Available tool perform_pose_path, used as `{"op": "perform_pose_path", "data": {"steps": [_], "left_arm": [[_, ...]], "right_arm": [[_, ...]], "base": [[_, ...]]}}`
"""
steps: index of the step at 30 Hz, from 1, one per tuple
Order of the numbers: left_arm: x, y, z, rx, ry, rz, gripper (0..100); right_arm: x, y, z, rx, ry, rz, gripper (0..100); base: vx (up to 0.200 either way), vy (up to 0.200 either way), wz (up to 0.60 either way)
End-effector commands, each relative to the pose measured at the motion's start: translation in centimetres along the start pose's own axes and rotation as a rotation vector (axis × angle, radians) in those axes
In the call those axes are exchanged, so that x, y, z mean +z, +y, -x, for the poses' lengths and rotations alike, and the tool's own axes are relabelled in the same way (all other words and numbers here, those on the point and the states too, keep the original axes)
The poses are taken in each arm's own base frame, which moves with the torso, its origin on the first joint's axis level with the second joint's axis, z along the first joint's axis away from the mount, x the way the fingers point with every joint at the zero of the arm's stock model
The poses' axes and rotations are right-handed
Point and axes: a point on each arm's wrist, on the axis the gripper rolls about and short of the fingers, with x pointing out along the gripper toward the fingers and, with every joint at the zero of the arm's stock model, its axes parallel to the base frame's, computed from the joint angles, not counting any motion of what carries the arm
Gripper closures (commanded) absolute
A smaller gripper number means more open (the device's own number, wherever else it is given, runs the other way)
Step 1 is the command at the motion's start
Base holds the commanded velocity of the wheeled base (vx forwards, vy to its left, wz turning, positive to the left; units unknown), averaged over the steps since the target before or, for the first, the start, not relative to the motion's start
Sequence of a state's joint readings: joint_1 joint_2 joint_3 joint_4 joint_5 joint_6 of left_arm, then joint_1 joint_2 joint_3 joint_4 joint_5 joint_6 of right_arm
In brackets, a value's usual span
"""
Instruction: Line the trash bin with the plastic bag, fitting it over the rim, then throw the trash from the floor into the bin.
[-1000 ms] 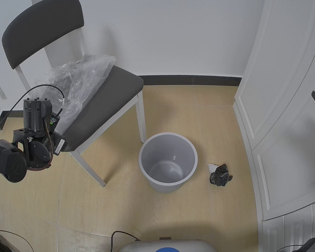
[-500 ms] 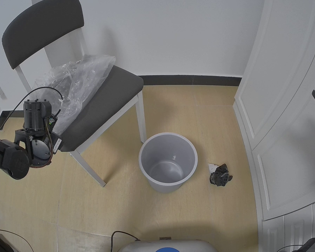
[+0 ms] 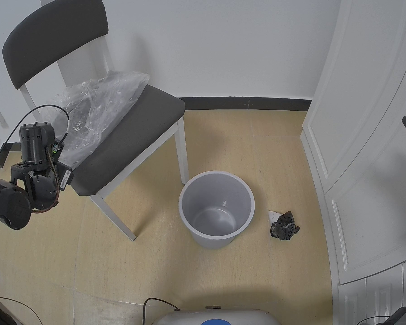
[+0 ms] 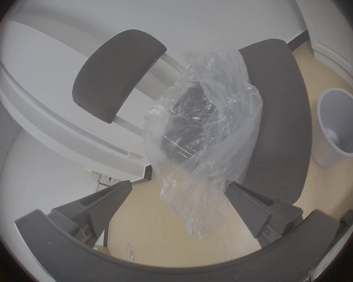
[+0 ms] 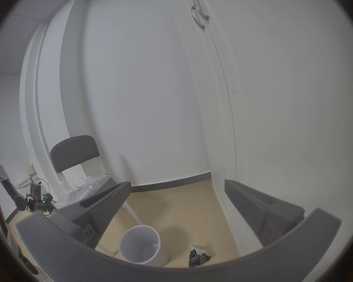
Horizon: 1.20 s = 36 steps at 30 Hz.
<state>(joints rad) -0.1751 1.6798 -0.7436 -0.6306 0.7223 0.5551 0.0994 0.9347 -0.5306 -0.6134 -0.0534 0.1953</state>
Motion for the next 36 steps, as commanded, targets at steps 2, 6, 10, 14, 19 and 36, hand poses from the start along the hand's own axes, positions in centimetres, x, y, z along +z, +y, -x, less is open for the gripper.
{"op": "perform_pose_path", "data": {"steps": [2, 6, 10, 14, 19, 36], "left_arm": [[0.0, 1.3, 0.0, 0.033, 0.000, 0.033, 0], [0.1, 2.0, 0.2, 0.043, -0.011, 0.050, 0], [0.5, 2.4, 0.3, 0.053, -0.023, 0.062, 0], [0.6, 2.8, -0.4, 0.069, -0.013, 0.072, 0], [-1.1, 1.7, -1.0, 0.047, 0.041, 0.069, 0], [-5.1, 2.1, -2.5, 0.057, 0.107, 0.175, 0]], "right_arm": [[0.0, 0.0, 0.0, 0.000, -0.001, -0.001, 0], [0.0, 0.0, 0.0, 0.000, -0.001, -0.001, 0], [0.0, 0.0, 0.0, 0.002, 0.000, 0.000, 0], [0.0, 0.0, 0.0, 0.001, 0.001, 0.000, 0], [0.0, 0.0, 0.0, 0.002, 0.000, 0.000, 0], [0.0, 0.0, 0.0, 0.001, 0.001, -0.001, 0]], "base": [[0.000, 0.000, 0.00], [0.000, 0.000, 0.00], [0.000, 0.000, 0.00], [0.000, 0.000, 0.00], [0.000, 0.000, 0.00], [0.000, 0.000, 0.00]]}}
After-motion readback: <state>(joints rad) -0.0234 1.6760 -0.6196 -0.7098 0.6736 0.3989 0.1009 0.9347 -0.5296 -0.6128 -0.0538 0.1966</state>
